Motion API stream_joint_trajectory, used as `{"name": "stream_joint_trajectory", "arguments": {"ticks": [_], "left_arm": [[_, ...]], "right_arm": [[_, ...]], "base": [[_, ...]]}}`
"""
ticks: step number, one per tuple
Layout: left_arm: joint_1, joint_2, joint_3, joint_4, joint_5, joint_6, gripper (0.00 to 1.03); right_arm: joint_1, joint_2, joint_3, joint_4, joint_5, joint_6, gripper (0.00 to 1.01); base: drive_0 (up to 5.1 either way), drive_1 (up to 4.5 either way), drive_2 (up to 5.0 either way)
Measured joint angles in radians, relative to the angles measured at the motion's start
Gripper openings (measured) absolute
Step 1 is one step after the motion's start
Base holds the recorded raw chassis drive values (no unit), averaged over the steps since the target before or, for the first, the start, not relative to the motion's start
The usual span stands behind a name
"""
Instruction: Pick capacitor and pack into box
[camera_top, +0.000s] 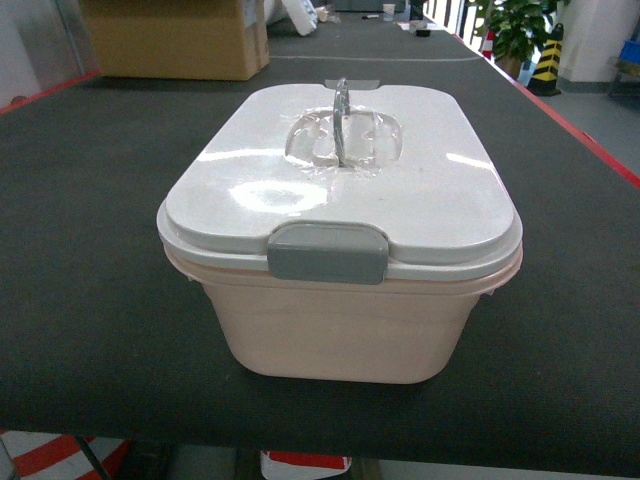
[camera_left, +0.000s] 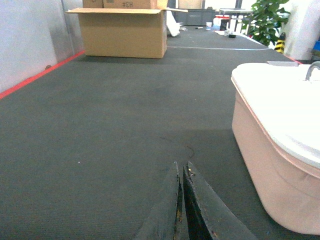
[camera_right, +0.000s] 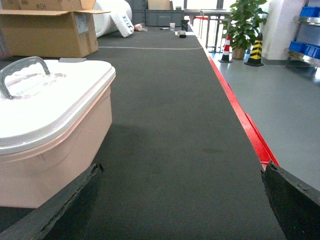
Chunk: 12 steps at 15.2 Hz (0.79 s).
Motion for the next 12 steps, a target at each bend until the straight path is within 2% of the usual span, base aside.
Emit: {"name": "stream_joint_trajectory", "arguments": {"ticks": [5, 12], "left_arm": [[0.0, -0.21, -0.001, -0.202, 0.001, 0.0, 0.02], [0.0, -0.364, -0.001, -0.349, 0.001, 0.0, 0.02]], "right_arm": [[0.0, 0.0, 0.0, -0.001, 0.0, 0.0, 0.98], [0.0, 0.0, 0.0, -0.001, 0.0, 0.0, 0.98]], "base": [[0.0, 0.0, 0.0], [0.0, 0.0, 0.0]]}}
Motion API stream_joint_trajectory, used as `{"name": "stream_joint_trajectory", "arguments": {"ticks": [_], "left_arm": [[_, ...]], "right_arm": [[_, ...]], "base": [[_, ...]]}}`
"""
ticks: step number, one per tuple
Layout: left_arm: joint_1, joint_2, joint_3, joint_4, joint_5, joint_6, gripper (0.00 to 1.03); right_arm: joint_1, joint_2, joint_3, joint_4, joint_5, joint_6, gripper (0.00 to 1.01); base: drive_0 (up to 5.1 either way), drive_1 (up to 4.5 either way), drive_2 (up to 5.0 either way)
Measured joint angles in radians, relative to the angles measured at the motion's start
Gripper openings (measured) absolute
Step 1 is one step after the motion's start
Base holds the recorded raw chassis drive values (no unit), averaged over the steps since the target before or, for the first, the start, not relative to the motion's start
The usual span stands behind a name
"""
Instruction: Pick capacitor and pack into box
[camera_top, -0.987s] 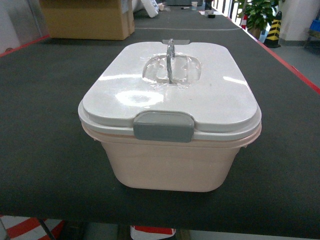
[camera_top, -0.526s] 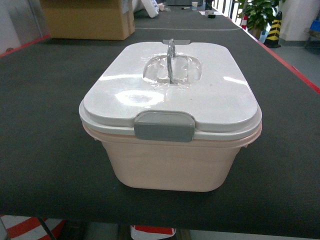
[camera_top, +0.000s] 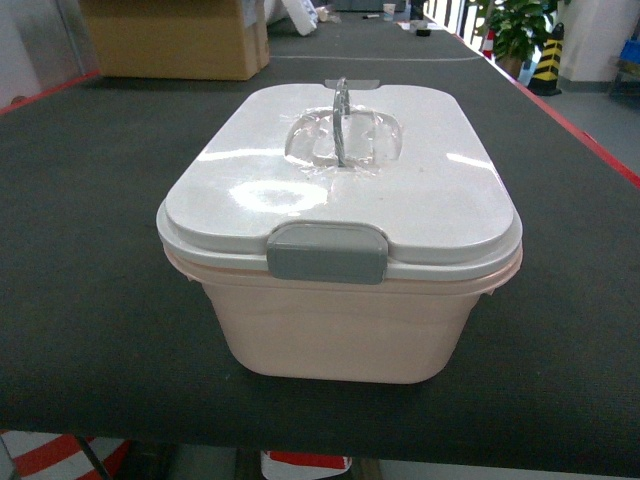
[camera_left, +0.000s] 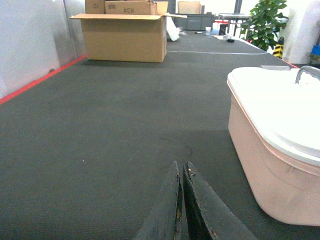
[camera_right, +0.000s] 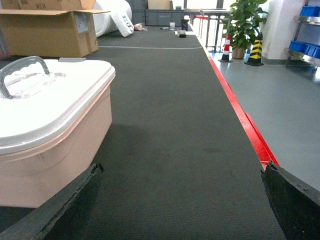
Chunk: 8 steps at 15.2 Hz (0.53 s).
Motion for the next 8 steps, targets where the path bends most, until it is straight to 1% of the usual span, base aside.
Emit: {"name": "stream_joint_trajectory", "arguments": {"ticks": [7, 8], "left_arm": [[0.0, -0.1, 0.0, -0.107, 0.0, 0.0, 0.02], [0.0, -0.144, 0.002, -0.169, 0.0, 0.0, 0.02]], "right_arm": [[0.0, 0.0, 0.0, 0.0, 0.0, 0.0, 0.98], [0.0, 0.0, 0.0, 0.0, 0.0, 0.0, 0.98]], "base": [[0.0, 0.0, 0.0], [0.0, 0.0, 0.0]]}}
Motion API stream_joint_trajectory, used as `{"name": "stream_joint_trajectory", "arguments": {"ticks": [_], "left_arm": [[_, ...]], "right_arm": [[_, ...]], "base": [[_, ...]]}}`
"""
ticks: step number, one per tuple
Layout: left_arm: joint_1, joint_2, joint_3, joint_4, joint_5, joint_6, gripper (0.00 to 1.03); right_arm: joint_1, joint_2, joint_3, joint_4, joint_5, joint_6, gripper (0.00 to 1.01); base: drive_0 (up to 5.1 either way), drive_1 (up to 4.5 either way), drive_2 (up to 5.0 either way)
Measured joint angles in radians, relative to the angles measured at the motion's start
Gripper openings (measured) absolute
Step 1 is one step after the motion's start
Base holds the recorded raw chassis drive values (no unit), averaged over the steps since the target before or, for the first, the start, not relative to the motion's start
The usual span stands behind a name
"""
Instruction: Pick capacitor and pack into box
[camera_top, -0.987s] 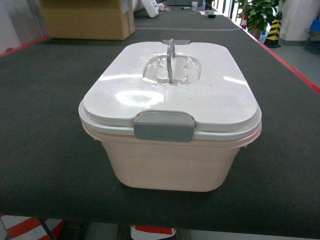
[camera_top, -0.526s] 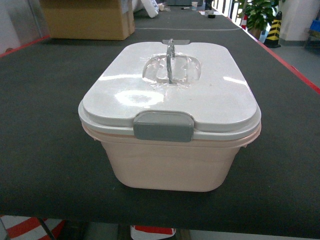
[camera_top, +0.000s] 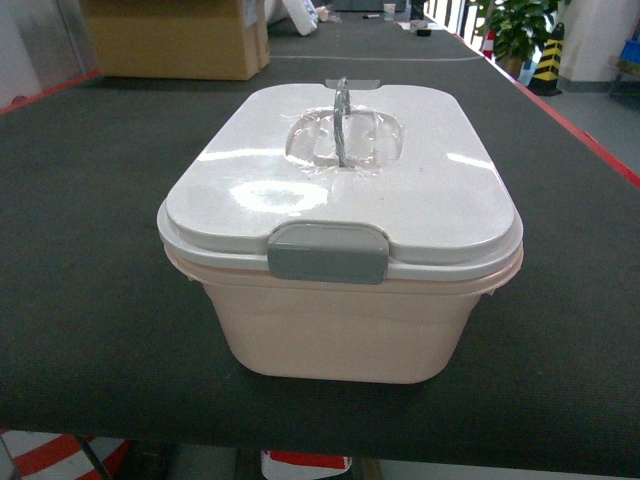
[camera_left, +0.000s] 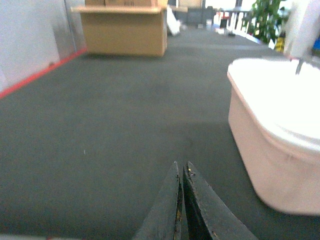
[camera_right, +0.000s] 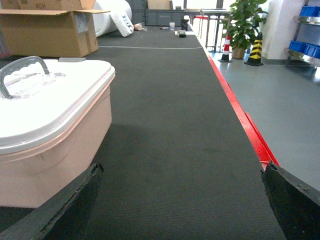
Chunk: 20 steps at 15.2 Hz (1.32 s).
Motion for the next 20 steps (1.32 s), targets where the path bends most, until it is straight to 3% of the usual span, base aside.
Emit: {"name": "stream_joint_trajectory", "arguments": {"ticks": [1, 5, 6, 10, 12, 20], "left_arm": [[0.0, -0.096, -0.002, -0.113, -0.002, 0.0, 0.02], [0.002, -0.109, -0.002, -0.101, 0.0, 0.0, 0.02], [0.002, -0.109, -0.002, -0.103, 0.0, 0.0, 0.07], [0.002, -0.109, -0.002, -0.103, 0.0, 0.0, 0.56], [0.002, -0.109, -0.002, -0.103, 0.0, 0.0, 0.95], [0.002, -0.109, -0.002, -0.103, 0.0, 0.0, 0.98]], "right_arm": [[0.0, 0.0, 0.0, 0.0, 0.0, 0.0, 0.98], [0.0, 0.0, 0.0, 0.0, 0.0, 0.0, 0.98], [0.0, 0.0, 0.0, -0.001, 0.0, 0.0, 0.98], [0.0, 0.0, 0.0, 0.0, 0.0, 0.0, 0.98], [0.0, 0.0, 0.0, 0.0, 0.0, 0.0, 0.98], [0.0, 0.0, 0.0, 0.0, 0.0, 0.0, 0.98]], "base": [[0.0, 0.0, 0.0], [0.0, 0.0, 0.0], [0.0, 0.0, 0.0], [0.0, 0.0, 0.0], [0.0, 0.0, 0.0], [0.0, 0.0, 0.0]]}}
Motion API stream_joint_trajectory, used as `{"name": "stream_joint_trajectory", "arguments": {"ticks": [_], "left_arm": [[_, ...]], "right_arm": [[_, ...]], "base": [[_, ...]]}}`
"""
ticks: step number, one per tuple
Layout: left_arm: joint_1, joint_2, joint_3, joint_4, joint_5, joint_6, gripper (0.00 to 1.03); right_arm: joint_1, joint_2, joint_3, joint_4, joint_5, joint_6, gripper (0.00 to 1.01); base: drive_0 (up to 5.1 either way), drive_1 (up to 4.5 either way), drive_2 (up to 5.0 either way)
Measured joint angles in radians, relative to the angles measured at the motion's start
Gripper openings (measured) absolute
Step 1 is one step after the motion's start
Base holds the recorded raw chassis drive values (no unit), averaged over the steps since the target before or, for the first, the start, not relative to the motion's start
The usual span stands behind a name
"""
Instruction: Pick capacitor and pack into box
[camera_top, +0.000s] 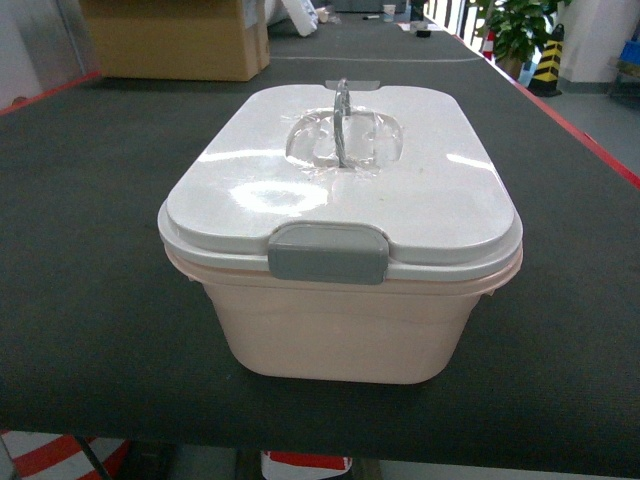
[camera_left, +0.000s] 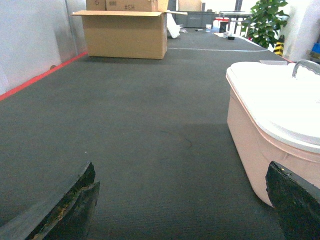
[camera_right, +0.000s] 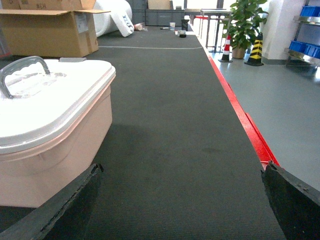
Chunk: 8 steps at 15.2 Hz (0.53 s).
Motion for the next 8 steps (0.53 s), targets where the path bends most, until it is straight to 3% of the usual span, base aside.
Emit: {"name": "stream_joint_trajectory", "arguments": {"ticks": [8], "left_arm": [[0.0, 0.0, 0.0, 0.0, 0.0, 0.0, 0.98]], "right_arm": [[0.0, 0.0, 0.0, 0.0, 0.0, 0.0, 0.98]], "base": [[0.0, 0.0, 0.0]]}}
